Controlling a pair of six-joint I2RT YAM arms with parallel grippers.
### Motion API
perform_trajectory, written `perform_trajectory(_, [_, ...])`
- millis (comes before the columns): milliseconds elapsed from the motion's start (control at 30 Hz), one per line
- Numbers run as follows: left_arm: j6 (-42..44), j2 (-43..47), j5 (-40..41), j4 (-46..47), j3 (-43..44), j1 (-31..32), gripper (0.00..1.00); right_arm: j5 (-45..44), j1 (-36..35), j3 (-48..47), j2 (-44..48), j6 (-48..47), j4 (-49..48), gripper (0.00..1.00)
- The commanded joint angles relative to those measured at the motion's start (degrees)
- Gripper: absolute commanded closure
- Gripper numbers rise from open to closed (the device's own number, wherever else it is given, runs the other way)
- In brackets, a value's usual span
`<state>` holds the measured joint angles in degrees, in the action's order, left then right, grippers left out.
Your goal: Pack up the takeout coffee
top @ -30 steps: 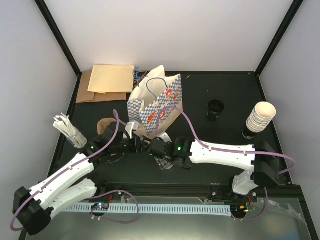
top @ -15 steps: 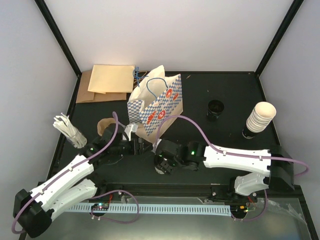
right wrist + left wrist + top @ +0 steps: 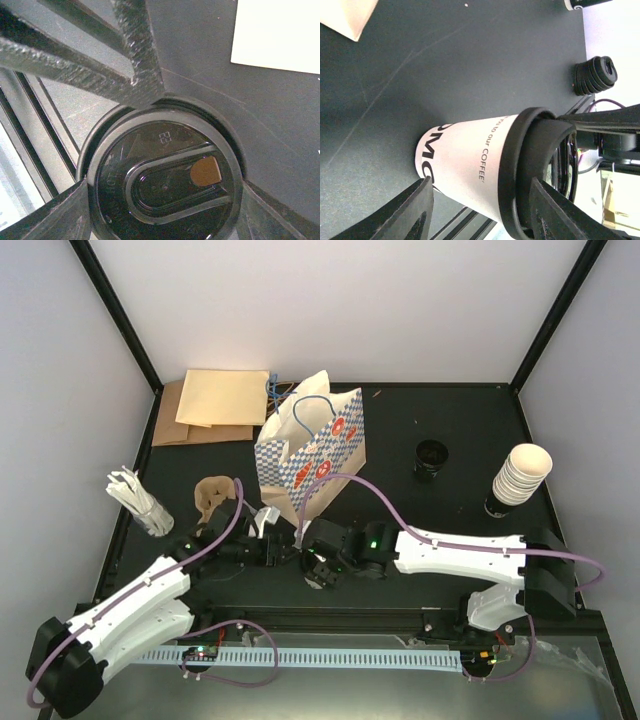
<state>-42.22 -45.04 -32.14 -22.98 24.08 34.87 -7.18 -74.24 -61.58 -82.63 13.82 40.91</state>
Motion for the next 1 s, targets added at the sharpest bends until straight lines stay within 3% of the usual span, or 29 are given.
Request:
perform_trajectory(0, [-0.8,1.4,-4.0,2.2,-0.4,-0.4,0.47,-2.0,-0.1,-1.2,-1.8,-0.2,3.3,0.3])
perform_trajectory(467, [-0.9,-0.2,-3.5,4.0,-2.5,-0.4,0.56,-0.3,-0.2,-2.6,-3.6,-0.7,4.2,0.31])
perform_trajectory(767, [-0.7,-2.9,-2.2,6.2,-3.3,-0.3,0.54,1.9,-0.2,-3.3,-4.9,-1.4,5.4,0.31])
perform_trajectory(967, [-2.2,-4.7,2.5,3.1,-5.1,-0.3,0.59,2.8,-0.2,-3.1,-6.3,-1.5,6.1,0.31])
